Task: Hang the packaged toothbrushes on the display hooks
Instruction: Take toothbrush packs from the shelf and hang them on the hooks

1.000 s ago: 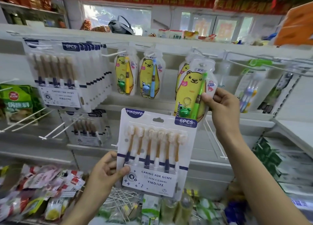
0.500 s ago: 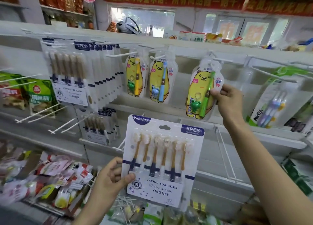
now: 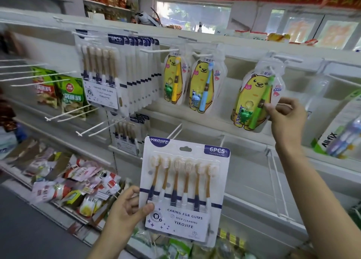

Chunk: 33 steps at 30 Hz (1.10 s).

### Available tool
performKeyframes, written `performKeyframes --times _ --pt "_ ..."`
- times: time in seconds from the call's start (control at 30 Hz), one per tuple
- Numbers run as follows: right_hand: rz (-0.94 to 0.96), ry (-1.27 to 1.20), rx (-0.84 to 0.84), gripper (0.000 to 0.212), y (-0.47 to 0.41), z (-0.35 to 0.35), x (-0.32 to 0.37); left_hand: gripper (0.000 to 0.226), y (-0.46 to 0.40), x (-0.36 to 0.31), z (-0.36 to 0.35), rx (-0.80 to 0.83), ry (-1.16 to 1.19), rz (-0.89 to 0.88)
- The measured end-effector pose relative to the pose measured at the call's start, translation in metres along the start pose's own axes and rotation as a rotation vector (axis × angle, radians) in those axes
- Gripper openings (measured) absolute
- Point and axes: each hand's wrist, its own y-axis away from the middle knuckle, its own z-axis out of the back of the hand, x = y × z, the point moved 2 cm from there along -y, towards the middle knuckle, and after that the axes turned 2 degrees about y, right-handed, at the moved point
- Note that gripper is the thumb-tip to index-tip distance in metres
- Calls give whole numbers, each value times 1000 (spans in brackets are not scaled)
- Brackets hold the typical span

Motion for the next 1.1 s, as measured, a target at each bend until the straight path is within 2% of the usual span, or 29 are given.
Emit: performKeyframes --times 0.1,0.17,0.23,0.27,0.33,0.37,0.4,0.5,0.6,0.73,0.9,1.03,1.1 --pt "82 103 -47 59 13 6 -6 105 -2 3 10 1 2 12" --pt "149 205 -81 66 31 8 -5 103 -6 3 19 4 -2 22" --pt "214 230 -68 53 56 4 2 99 -9 3 28 12 -41 24" --pt "235 227 -34 43 71 -2 6 89 -11 1 33 17 -60 32" --pt "230 214 81 22 103 -19 15 47 -16 -1 44 23 -64 34" --pt "199 192 148 16 118 -31 18 34 -19 -2 50 35 -67 44" --pt "155 160 217 13 134 -43 21 31 -22 -3 56 48 -74 52" --pt "25 89 376 12 176 -81 29 37 -33 -7 79 69 -81 66" --pt "-88 6 471 18 210 -114 36 30 -44 -7 106 112 -117 89" --pt "-217 -133 480 26 245 -151 42 26 -55 -8 144 137 -147 108" --pt "-293 -77 530 43 280 -198 35 44 -69 -4 201 127 -165 143" --pt "-334 -58 584 38 300 -238 21 29 -75 5 246 112 -243 166" --pt "-337 -39 614 35 308 -260 11 30 -78 9 268 99 -278 177"
